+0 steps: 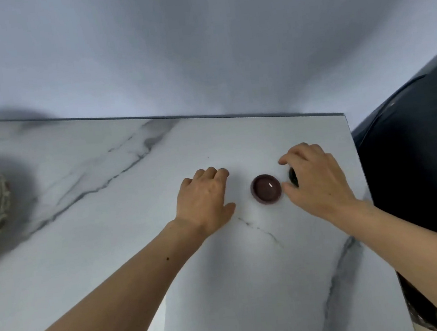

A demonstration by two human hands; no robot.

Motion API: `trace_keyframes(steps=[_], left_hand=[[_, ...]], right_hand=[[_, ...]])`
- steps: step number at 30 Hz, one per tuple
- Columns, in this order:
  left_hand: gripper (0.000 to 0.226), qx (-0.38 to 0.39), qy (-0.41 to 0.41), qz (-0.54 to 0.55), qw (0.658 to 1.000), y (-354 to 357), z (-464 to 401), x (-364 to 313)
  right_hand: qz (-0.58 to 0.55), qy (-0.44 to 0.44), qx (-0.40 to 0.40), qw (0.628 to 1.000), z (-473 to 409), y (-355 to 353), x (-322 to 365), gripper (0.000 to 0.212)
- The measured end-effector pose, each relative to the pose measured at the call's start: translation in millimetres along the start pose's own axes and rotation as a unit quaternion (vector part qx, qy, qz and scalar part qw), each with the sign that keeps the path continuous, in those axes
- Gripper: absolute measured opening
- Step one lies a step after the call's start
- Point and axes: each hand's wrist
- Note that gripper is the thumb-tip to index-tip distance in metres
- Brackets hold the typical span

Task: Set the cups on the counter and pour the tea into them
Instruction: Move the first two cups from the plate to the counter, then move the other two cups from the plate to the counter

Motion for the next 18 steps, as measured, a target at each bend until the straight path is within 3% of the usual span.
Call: trace_keyframes(steps=[9, 18], left_hand=[[0.047, -0.038, -0.094, -0.026, 0.994, -53, 106, 78], [0.044, -0.046, -0.168, -0.056, 0.983, -103, 230, 199]], right_hand=[[0.026, -0.134, 0.021, 0.990, 21, -9, 132, 0.029], [0.058, -0.188, 0.036, 0.980, 49, 3, 294, 0.031]])
Point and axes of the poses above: each hand's wrist, its own z-axis away from the middle knuckle, its own y-axis out of the palm, x = y × z, and after that the axes turned 15 degrees about y, right-handed
